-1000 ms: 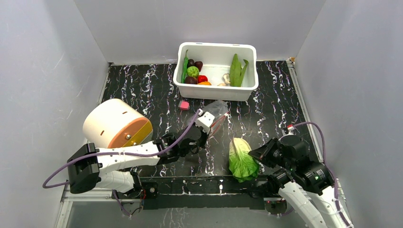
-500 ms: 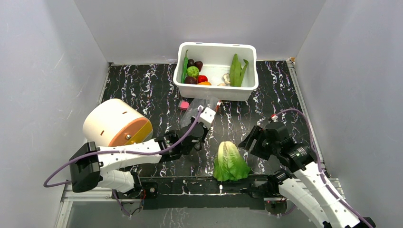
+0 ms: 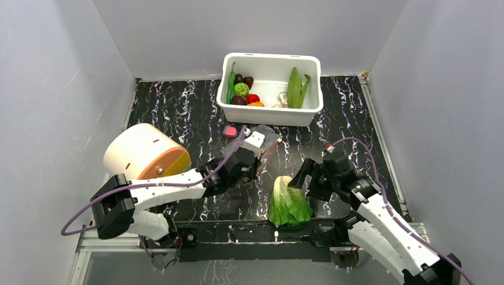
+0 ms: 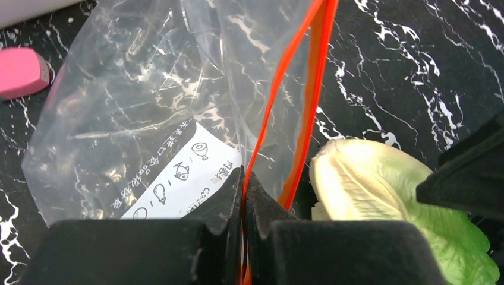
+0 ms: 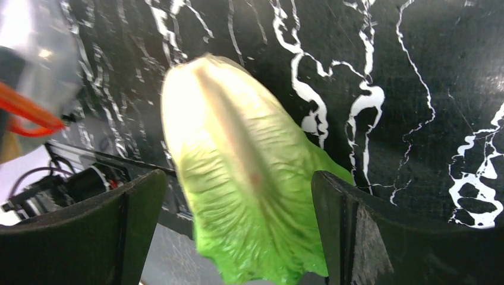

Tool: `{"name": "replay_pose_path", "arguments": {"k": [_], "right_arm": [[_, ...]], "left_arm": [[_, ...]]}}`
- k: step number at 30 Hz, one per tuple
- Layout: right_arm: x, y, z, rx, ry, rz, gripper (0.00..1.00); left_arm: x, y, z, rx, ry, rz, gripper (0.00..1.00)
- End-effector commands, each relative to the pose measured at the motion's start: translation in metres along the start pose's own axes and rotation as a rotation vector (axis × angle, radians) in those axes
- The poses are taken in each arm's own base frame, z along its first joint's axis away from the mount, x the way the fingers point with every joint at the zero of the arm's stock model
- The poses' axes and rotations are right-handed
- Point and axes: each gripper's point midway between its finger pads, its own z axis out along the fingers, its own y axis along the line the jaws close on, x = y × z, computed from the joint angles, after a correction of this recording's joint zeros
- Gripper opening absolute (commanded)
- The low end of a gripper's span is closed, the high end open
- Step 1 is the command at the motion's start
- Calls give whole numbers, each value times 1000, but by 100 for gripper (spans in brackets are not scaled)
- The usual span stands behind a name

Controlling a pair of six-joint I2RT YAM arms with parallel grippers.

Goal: Place the food in the zip-top bag and seal the zipper
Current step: Pick up the fake vegetable at the center of the board.

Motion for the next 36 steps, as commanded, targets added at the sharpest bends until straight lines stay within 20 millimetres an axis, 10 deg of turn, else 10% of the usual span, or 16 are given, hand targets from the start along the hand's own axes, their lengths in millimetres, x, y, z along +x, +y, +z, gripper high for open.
{"name": "replay_pose_path", "arguments": {"k": [1, 16, 24, 36], "right_arm": [[5, 4, 17, -56, 33, -37, 90], [33, -5, 49, -143, 90, -65, 72], [42, 5, 59, -193, 126, -167, 87], [18, 47, 19, -177, 45, -305, 98]], "left_arm": [[-9, 8, -3, 85, 21, -191, 0], [-14, 10, -2, 136, 11, -271, 0], [-13, 11, 3, 131, 13, -273, 0], [-8, 27, -1, 63, 12, -300, 0]]}}
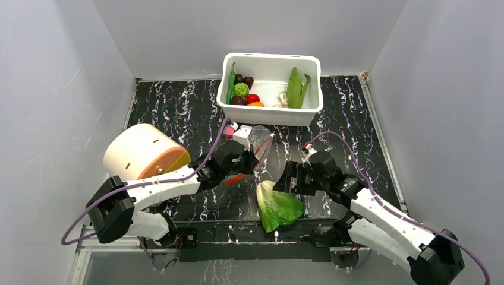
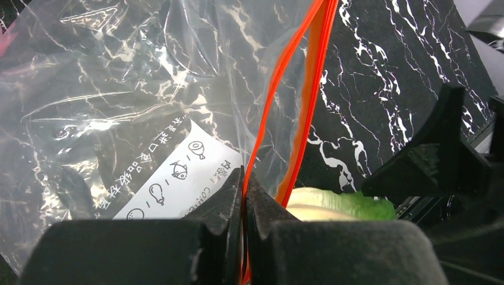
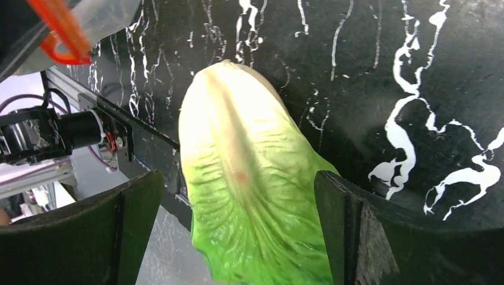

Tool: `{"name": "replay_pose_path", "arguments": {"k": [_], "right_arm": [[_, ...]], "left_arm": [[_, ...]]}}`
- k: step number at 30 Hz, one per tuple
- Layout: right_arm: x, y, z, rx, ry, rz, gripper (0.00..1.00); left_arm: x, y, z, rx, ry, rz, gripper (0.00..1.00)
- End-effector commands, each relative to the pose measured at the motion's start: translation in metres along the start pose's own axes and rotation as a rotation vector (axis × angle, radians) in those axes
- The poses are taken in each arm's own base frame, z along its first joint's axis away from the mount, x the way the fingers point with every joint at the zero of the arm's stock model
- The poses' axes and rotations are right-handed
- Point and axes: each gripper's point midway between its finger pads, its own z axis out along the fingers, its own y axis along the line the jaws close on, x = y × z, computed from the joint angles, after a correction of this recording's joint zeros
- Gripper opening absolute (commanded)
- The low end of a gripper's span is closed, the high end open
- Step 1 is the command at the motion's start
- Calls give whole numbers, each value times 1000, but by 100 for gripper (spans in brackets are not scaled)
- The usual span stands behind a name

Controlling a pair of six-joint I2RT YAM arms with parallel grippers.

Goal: Place the food in the zip-top bag and seal the zipper
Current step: Pick up the fake vegetable at the center of the board.

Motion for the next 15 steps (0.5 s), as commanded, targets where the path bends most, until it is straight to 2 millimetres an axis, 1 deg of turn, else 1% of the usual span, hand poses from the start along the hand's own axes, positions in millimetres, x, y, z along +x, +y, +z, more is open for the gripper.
{"name": "replay_pose_path", "arguments": {"k": [1, 4, 6, 7, 8, 11, 12, 13, 14, 15], "right_arm": [[-12, 9, -16, 79, -50, -84, 98], [-10, 8, -17, 117, -53, -107, 98], [-9, 18, -17, 145, -64, -148, 98], [-7, 19, -16, 182, -76, -169, 98], [1, 20, -11, 200, -66, -193, 98], [32, 22, 19, 251, -28, -292, 98], [37, 11, 26, 340, -37, -308, 98], [38, 0, 30, 423, -51, -336, 97], [36, -5, 31, 463, -66, -352, 93], [35, -4, 31, 466, -74, -363, 87]], "left_arm": [[-15, 10, -10, -41, -51, -46, 0], [-17, 14, -12, -55, -52, -85, 0], [-14, 16, -10, -64, -44, -101, 0], [-12, 18, -9, -72, -38, -111, 0], [-12, 19, -9, -72, -38, -124, 0], [-19, 19, -11, -71, -44, -156, 0], [-21, 20, -13, -72, -48, -157, 0], [-23, 19, -15, -65, -55, -161, 0], [-25, 18, -18, -62, -60, -165, 0], [-26, 18, -19, -59, -62, -168, 0]]}}
